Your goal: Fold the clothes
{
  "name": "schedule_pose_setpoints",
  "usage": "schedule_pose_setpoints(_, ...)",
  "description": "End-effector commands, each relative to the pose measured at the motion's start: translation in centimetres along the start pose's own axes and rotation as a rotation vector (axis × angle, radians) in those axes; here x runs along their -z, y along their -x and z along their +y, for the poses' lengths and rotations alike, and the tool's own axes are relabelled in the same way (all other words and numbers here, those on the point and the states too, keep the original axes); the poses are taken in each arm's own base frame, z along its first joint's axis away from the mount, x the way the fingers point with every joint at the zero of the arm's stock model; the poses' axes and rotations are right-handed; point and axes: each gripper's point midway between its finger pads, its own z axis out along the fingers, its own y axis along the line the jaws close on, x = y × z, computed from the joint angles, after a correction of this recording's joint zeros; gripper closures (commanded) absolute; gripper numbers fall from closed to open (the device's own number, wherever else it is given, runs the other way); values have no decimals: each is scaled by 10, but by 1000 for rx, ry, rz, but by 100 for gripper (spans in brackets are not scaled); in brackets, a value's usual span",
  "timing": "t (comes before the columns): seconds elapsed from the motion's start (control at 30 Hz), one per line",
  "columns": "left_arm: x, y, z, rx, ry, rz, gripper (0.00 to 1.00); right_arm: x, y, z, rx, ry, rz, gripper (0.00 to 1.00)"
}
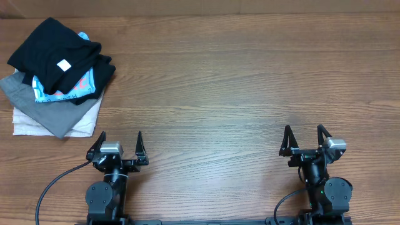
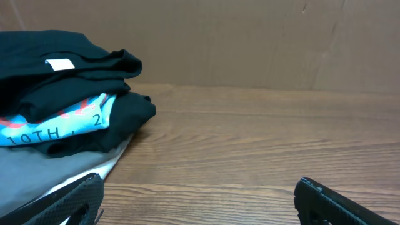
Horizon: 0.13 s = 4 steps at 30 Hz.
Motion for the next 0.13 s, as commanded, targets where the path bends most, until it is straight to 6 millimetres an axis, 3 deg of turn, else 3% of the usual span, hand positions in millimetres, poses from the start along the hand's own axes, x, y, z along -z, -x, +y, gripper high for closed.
schedule_pose_setpoints(0.0, 0, 1, -1, -18, -7, -10, 0, 0, -3, -1, 0, -2, 3, 0)
schedule_pose_setpoints(0.1, 0, 1, 0, -18, -6, -10, 0, 0, -3, -1, 0, -3, 3, 0)
